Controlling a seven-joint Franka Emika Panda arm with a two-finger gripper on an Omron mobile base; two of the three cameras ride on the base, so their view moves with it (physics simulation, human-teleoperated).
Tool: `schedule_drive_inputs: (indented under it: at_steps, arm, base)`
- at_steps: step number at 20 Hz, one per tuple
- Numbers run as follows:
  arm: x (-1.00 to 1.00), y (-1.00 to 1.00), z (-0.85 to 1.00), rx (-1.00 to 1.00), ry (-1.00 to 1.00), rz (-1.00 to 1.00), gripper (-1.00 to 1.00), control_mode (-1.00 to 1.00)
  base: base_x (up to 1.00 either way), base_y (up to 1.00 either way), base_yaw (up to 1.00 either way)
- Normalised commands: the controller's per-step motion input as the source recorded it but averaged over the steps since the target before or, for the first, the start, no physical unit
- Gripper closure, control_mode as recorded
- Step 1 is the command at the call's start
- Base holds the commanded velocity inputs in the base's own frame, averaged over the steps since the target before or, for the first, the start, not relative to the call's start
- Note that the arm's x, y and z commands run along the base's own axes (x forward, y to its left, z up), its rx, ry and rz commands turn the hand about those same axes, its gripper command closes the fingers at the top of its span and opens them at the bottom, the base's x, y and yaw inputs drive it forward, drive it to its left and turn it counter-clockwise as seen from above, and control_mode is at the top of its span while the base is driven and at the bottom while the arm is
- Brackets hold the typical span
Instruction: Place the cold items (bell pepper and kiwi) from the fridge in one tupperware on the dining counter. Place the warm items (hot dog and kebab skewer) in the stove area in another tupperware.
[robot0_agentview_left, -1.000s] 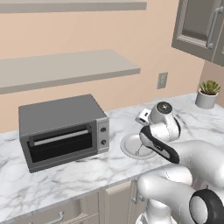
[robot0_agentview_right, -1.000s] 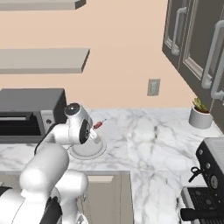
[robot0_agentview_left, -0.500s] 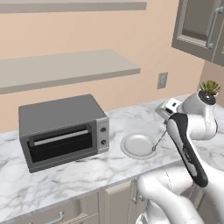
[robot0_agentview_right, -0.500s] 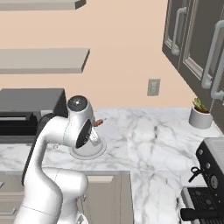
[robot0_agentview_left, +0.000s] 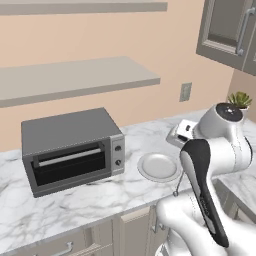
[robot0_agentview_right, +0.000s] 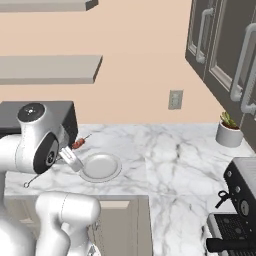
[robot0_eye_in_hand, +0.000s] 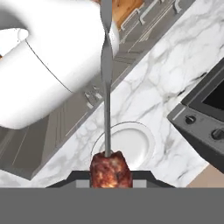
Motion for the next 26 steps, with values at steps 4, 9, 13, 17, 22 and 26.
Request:
schedule_drive_inputs:
  at_steps: [4, 9, 13, 17, 22, 26]
  arm:
    - [-0.03, -0.09, -0.66, 0.00, -0.19, 0.03, 1.00, -1.00]
    - [0.00, -0.26, -0.35, 0.05, -0.11, 0.06, 1.00, 1.00]
    - [0.00, 0.00, 0.00, 0.00, 0.00, 0.00, 1.00, 1.00]
    - [0.00, 0.00, 0.00, 0.00, 0.00, 0.00, 1.00, 1.00]
    - [0.00, 0.00, 0.00, 0.00, 0.00, 0.00, 1.00, 1.00]
    - [0.00, 0.00, 0.00, 0.00, 0.00, 0.00, 1.00, 1.00]
  base:
    - [0.00, 0.00, 0.00]
    - [0.00, -0.16, 0.09]
    - [-0.04, -0.17, 0.69]
    - [-0.24, 0.20, 0.76]
    - [-0.31, 0.29, 0.72]
    - [-0.29, 0.60, 0.68]
